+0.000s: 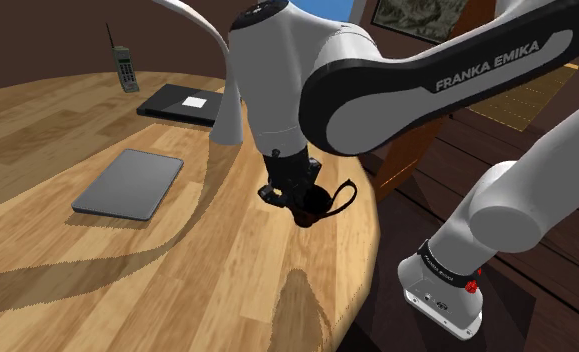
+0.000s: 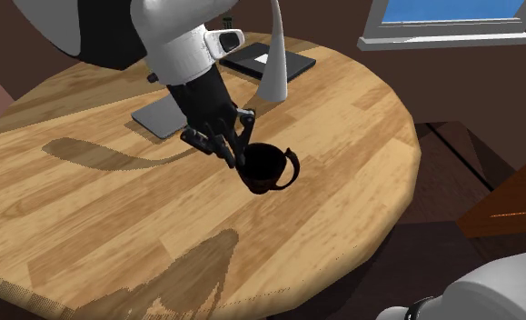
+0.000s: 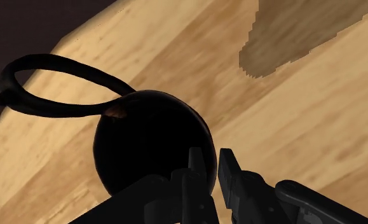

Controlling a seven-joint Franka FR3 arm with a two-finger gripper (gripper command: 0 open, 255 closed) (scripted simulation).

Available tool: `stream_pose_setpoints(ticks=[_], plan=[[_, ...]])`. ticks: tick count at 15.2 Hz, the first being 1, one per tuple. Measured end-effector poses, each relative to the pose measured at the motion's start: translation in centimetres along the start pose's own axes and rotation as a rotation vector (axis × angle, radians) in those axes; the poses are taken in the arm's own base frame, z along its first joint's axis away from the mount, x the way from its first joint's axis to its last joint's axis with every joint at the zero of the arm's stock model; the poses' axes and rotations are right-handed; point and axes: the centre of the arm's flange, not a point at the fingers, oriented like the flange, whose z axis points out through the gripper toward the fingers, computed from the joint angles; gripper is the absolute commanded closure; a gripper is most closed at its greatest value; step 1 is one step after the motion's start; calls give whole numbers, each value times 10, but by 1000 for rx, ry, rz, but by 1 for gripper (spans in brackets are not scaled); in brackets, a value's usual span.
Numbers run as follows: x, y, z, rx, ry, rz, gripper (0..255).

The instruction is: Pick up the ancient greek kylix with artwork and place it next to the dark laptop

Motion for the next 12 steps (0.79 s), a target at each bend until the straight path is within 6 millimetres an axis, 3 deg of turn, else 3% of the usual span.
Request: stream_pose_setpoints(ticks=[12], plan=[[-6, 19, -60, 0, 0, 0, 255]])
